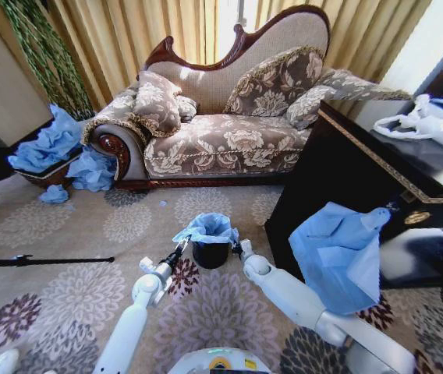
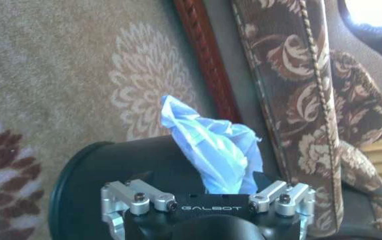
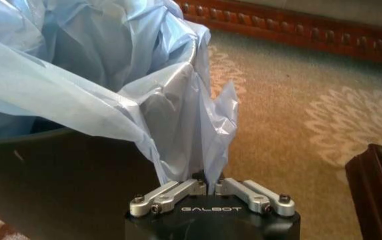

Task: Place a garbage bag over the trash bin.

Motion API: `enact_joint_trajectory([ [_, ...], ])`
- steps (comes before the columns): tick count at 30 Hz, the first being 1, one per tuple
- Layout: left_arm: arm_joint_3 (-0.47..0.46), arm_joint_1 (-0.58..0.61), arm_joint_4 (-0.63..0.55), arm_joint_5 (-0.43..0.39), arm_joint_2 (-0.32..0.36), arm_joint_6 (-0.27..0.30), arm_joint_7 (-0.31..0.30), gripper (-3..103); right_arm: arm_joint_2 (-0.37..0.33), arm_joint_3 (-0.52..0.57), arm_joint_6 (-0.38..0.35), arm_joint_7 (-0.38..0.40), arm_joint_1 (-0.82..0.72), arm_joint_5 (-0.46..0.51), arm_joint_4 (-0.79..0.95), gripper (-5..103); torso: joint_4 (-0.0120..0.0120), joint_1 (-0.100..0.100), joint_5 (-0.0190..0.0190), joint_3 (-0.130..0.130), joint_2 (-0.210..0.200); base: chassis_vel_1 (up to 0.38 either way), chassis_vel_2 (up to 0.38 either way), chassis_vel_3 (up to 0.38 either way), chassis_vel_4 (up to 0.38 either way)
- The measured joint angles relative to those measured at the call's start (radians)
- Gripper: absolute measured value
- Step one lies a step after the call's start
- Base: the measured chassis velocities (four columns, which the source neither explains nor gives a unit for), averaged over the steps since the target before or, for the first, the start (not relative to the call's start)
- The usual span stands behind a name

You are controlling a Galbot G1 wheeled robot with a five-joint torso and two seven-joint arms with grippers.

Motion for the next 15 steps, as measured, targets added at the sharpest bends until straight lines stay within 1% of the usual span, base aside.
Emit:
enact_joint_trajectory([
  [1, -0.001, 0.000, -0.003, -0.005, -0.002, -0.003, -0.001, 98, -0.001, 0.000, 0.000, 0.001, 0.000, 0.000, 0.000, 0, 0.0000, 0.000, -0.0001, 0.000, 0.000, 0.000, 0.000, 0.000, 0.000],
  [2, -0.003, 0.001, -0.007, -0.009, -0.003, -0.005, -0.002, 93, -0.002, 0.000, 0.000, 0.001, 0.000, 0.000, 0.000, 0, 0.0000, 0.000, 0.0000, 0.000, 0.000, 0.000, 0.000, 0.000, 0.000],
  [3, -0.003, 0.001, -0.007, -0.009, -0.003, -0.005, -0.002, 93, -0.002, 0.000, 0.000, 0.001, 0.000, 0.000, 0.000, 0, 0.0000, 0.000, 0.0000, 0.000, 0.000, 0.000, 0.000, 0.000, 0.000],
  [6, -0.013, -0.003, -0.003, -0.020, -0.004, -0.025, -0.003, 76, -0.002, 0.000, 0.000, 0.002, -0.001, 0.000, -0.005, 0, 0.0002, 0.000, 0.0000, 0.000, 0.000, 0.000, 0.000, 0.000, 0.000],
  [7, -0.013, -0.003, -0.003, -0.020, -0.004, -0.025, -0.003, 76, -0.002, 0.000, 0.000, 0.002, -0.001, 0.000, -0.005, 0, 0.0002, 0.000, 0.0000, 0.000, 0.000, 0.000, 0.000, 0.000, 0.000],
  [8, -0.017, -0.007, 0.004, -0.021, -0.003, -0.032, -0.003, 71, -0.001, 0.000, 0.000, 0.002, -0.001, 0.000, -0.006, 0, 0.0001, 0.000, 0.0000, 0.000, 0.000, 0.000, 0.000, 0.000, 0.000],
  [9, -0.021, -0.010, 0.008, -0.022, -0.002, -0.037, -0.003, 71, -0.001, 0.000, 0.000, 0.003, -0.003, -0.001, -0.007, 0, 0.0001, 0.000, 0.0000, 0.000, 0.000, 0.000, 0.000, 0.000, 0.000],
  [10, -0.024, -0.012, 0.012, -0.023, -0.001, -0.040, -0.003, 66, 0.000, 0.000, 0.000, 0.003, -0.004, -0.002, -0.009, 0, 0.0001, 0.000, 0.0000, 0.000, 0.000, 0.000, 0.000, 0.000, 0.000],
  [11, -0.024, -0.012, 0.012, -0.023, -0.001, -0.040, -0.003, 66, 0.000, 0.000, 0.000, 0.003, -0.004, -0.002, -0.009, 0, 0.0001, 0.000, 0.0000, 0.000, 0.000, 0.000, 0.000, 0.000, 0.000],
  [15, -0.030, -0.024, 0.032, -0.024, 0.001, -0.045, -0.002, 43, 0.005, 0.000, -0.001, 0.009, -0.008, -0.003, -0.011, 0, 0.0001, 0.000, 0.0000, 0.000, 0.000, 0.000, 0.000, 0.000, 0.000],
])
